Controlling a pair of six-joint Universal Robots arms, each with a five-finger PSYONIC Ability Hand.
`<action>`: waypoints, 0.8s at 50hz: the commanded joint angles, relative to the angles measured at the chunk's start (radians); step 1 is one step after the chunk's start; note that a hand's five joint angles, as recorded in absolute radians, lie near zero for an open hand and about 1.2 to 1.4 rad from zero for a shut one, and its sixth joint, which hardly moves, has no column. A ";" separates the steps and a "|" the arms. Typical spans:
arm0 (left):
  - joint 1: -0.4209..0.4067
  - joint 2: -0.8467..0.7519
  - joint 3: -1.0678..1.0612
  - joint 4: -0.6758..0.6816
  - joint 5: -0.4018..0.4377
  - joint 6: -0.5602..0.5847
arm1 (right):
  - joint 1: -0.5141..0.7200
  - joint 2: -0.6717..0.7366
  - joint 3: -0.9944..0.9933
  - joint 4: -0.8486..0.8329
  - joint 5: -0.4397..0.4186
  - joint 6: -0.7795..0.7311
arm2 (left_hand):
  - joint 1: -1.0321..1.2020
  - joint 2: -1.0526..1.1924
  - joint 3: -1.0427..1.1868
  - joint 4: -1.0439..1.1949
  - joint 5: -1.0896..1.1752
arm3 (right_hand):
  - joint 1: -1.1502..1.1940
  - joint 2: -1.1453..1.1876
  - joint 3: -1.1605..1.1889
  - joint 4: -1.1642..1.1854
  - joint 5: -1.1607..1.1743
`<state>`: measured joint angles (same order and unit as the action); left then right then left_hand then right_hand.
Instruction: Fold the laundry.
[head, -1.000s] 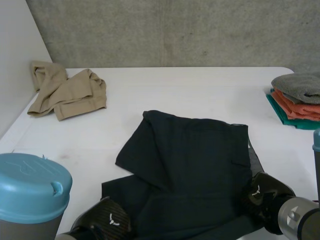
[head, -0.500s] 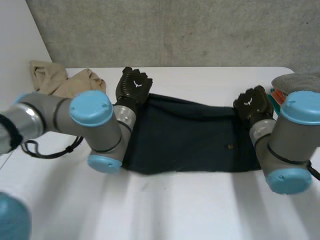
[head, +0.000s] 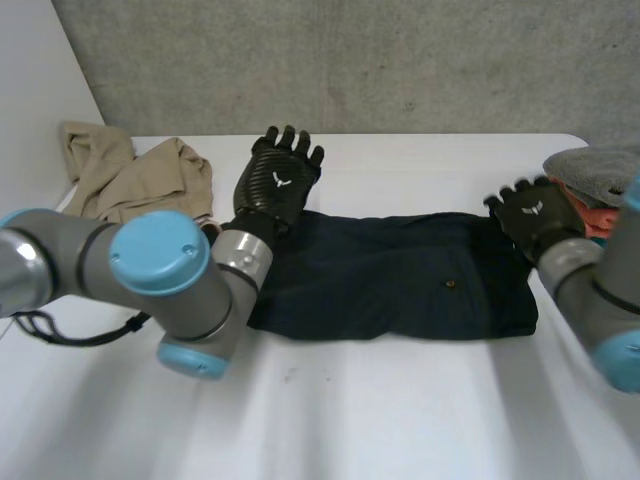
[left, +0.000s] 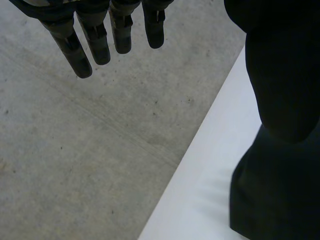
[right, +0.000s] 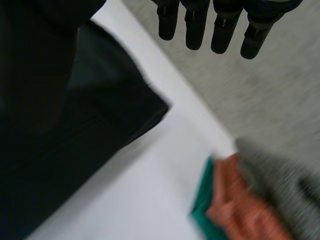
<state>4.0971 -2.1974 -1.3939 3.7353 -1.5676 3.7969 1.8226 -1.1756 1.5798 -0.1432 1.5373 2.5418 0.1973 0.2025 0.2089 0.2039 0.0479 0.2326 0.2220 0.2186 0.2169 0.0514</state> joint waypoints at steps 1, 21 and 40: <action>0.005 0.125 -0.157 -0.003 0.000 -0.118 | -0.120 -0.058 0.126 0.149 -0.190 0.061 | -0.023 -0.028 -0.034 -0.029 -0.048 | 0.064 0.074 0.078 0.079 0.070; -0.003 0.154 -0.189 -0.006 -0.002 -0.166 | -0.233 0.018 0.180 -0.027 -0.167 0.037 | -0.023 -0.028 -0.034 -0.029 -0.048 | 1.164 1.174 1.178 1.179 1.170; 0.006 0.284 -0.273 -0.014 -0.003 -0.172 | 0.073 -0.136 0.126 -0.165 -0.189 -0.293 | -0.023 -0.028 -0.034 -0.029 -0.048 | 1.164 1.174 1.178 1.179 1.170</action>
<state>4.0993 -1.9440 -1.6445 3.7227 -1.5689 3.6267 1.5835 -1.3178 1.7608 -0.1855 1.3695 2.2814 0.1973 0.2025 0.2089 0.2039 0.0479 1.0900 1.1768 1.1835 1.1966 0.9891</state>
